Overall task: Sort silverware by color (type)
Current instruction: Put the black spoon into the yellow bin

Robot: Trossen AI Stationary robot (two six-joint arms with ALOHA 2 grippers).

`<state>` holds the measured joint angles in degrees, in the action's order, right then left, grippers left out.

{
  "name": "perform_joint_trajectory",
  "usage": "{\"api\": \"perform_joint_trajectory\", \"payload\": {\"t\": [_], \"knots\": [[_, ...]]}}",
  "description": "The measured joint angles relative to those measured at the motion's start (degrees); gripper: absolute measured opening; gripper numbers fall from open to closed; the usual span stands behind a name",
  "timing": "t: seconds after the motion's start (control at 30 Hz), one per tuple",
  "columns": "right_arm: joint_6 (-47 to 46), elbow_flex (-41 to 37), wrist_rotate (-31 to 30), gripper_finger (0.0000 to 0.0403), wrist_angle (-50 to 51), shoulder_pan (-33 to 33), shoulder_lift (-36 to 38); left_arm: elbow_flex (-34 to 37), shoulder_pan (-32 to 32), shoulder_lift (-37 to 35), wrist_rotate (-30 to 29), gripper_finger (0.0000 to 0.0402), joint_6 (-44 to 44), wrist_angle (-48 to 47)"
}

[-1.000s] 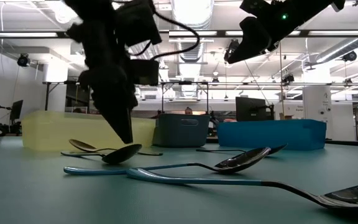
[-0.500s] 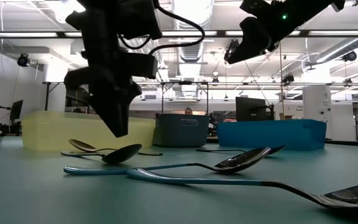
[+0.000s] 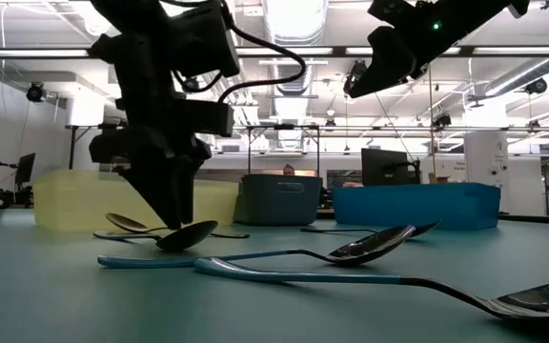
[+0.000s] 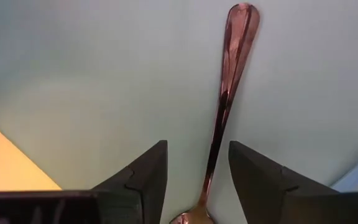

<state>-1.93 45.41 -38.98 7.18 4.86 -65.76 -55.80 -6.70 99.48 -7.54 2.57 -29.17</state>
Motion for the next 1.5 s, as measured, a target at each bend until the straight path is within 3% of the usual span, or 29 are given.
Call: {"api": "perform_joint_trajectory", "payload": {"t": [0.43,0.8,0.9,1.37,1.5], "knots": [[0.02,0.0,-0.01,0.0059,0.0,0.0,0.0,3.14,-0.05,-0.11,-0.5,0.0143,0.01,4.11],[0.38,0.0,0.0,0.0059,0.0,-0.01,0.0,3.2,-0.11,0.0,-0.29,0.0018,-2.08,3.58],[0.44,0.0,0.0,0.0059,-0.02,-0.02,0.0,2.91,-0.11,-0.04,-0.67,0.0006,-2.1,2.99],[-0.91,-0.05,0.42,0.0059,-0.01,-0.02,0.0,-7.99,-0.41,-1.43,-1.37,0.0001,-9.43,-7.02],[-2.75,-0.07,7.87,0.0059,-0.74,-0.04,0.0,-14.03,-1.34,-1.49,-3.11,0.0001,-14.51,-14.6]]}}
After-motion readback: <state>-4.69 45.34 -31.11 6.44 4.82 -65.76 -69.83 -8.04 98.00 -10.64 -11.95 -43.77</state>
